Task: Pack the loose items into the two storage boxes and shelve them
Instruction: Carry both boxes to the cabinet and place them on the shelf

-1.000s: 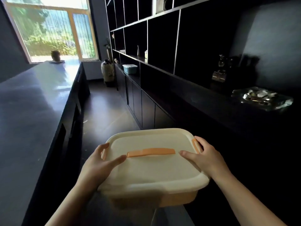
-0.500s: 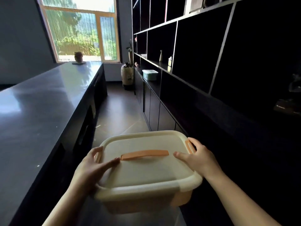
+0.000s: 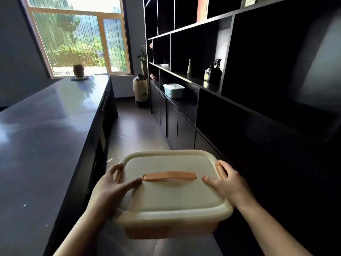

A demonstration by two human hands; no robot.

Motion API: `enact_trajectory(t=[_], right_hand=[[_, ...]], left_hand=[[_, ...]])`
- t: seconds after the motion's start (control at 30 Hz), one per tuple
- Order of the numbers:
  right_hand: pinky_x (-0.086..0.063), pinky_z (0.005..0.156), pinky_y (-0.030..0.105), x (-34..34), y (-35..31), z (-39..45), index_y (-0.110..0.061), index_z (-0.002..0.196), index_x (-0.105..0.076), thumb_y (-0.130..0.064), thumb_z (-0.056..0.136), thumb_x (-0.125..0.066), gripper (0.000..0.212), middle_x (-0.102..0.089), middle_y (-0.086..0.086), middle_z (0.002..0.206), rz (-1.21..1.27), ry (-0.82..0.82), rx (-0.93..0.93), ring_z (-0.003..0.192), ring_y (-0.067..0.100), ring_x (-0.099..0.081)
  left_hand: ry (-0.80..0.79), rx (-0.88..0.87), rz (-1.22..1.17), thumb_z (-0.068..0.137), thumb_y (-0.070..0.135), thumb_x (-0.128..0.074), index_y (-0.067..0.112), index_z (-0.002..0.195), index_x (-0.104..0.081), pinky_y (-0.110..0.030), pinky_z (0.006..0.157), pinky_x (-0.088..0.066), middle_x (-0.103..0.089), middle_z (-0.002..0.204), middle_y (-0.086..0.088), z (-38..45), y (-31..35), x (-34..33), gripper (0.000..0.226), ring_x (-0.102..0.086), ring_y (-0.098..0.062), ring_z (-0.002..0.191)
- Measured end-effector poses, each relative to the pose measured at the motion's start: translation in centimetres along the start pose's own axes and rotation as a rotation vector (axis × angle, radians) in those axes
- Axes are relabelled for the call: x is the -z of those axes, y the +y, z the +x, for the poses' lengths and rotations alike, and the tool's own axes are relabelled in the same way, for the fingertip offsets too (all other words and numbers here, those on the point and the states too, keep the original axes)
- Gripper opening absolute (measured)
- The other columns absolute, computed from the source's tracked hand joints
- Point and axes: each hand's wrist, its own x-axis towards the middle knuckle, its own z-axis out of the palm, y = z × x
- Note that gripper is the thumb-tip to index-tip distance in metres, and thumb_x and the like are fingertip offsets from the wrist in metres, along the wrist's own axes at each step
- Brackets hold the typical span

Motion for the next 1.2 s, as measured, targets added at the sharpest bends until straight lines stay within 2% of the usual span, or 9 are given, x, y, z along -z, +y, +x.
enact_trajectory(t=[0.13,0.37,0.5,0.6,0.67,0.73,0.87,1.03,1.2], right_hand=[[-0.048,0.085,0.033,-2.9,-2.4,7.2,-0.032,0.141,-0.043,-0.055,0.064,-0.079,0.088,-0.061,0.0,0.125,-0.005,0.012,-0.01,0.107,0.021,-0.059],[-0.045,0.077,0.03,-7.5,-4.8,21.1,-0.031,0.14,-0.044,-0.053,0.066,-0.08,0.085,-0.062,-0.002,0.116,0.005,0.006,0.022,0.093,0.016,-0.056],[-0.043,0.068,0.028,-9.7,-6.5,29.0,-0.031,0.139,-0.045,-0.05,0.066,-0.081,0.084,-0.057,-0.007,0.1,0.032,-0.009,0.015,0.085,0.013,-0.057],[-0.037,0.056,0.016,-11.8,-8.1,34.9,-0.03,0.142,-0.041,-0.049,0.068,-0.08,0.086,-0.055,-0.007,0.1,0.04,-0.032,0.008,0.075,0.001,-0.051],[-0.036,0.054,0.015,-13.1,-9.2,38.3,-0.031,0.142,-0.041,-0.05,0.068,-0.08,0.086,-0.055,-0.007,0.1,0.035,-0.047,0.005,0.075,-0.001,-0.05],[-0.04,0.057,0.018,-14.8,-10.4,42.1,-0.031,0.142,-0.042,-0.051,0.067,-0.08,0.086,-0.057,-0.006,0.101,0.018,-0.057,-0.004,0.079,0.004,-0.055],[-0.049,0.076,0.032,-18.9,-13.0,49.8,-0.031,0.14,-0.043,-0.052,0.066,-0.08,0.085,-0.06,-0.003,0.11,-0.024,-0.056,-0.018,0.096,0.019,-0.059],[-0.046,0.075,0.03,-24.2,-16.5,58.8,-0.028,0.139,-0.045,-0.047,0.067,-0.081,0.083,-0.059,-0.005,0.105,0.019,-0.007,-0.066,0.094,0.017,-0.057],[-0.043,0.079,0.031,-27.8,-19.7,67.2,-0.028,0.14,-0.045,-0.043,0.067,-0.083,0.084,-0.061,0.0,0.117,0.098,0.064,-0.137,0.098,0.019,-0.057]], left_hand=[[-0.003,0.001,0.015,0.05,0.057,-0.084,0.036,0.125,-0.053,-0.032,0.078,-0.043,-0.063,0.119,0.003,7.9,-0.5,-0.9,0.084,-0.056,-0.014,0.096],[0.017,0.006,-0.004,0.049,0.056,-0.084,0.034,0.124,-0.054,-0.034,0.086,-0.046,-0.061,0.121,0.003,21.3,-1.4,-4.8,0.084,-0.057,-0.017,0.106],[0.022,0.028,0.005,0.048,0.057,-0.085,0.035,0.123,-0.055,-0.031,0.083,-0.043,-0.061,0.12,0.003,29.2,-1.1,-6.6,0.083,-0.057,-0.016,0.106],[0.039,0.045,0.008,0.048,0.056,-0.085,0.034,0.123,-0.055,-0.031,0.085,-0.044,-0.062,0.119,0.004,35.1,-1.3,-7.7,0.083,-0.057,-0.015,0.107],[0.045,0.064,0.008,0.048,0.058,-0.085,0.035,0.123,-0.054,-0.034,0.088,-0.045,-0.062,0.118,0.003,38.5,-1.7,-8.3,0.084,-0.057,-0.016,0.107],[0.044,0.087,0.018,0.047,0.061,-0.083,0.037,0.122,-0.054,-0.036,0.09,-0.046,-0.062,0.117,0.003,42.4,-2.3,-8.7,0.085,-0.057,-0.017,0.107],[0.029,0.101,0.015,0.047,0.062,-0.083,0.038,0.124,-0.053,-0.036,0.09,-0.046,-0.063,0.117,0.004,51.6,-3.8,-9.5,0.086,-0.057,-0.018,0.105],[-0.031,0.067,0.023,0.049,0.059,-0.083,0.037,0.124,-0.051,-0.036,0.087,-0.046,-0.063,0.117,0.005,65.0,-4.4,-10.1,0.084,-0.058,-0.019,0.105],[-0.092,-0.016,0.041,0.051,0.059,-0.082,0.037,0.125,-0.05,-0.033,0.082,-0.043,-0.061,0.118,0.007,77.4,-3.1,-10.9,0.084,-0.054,-0.014,0.099]])
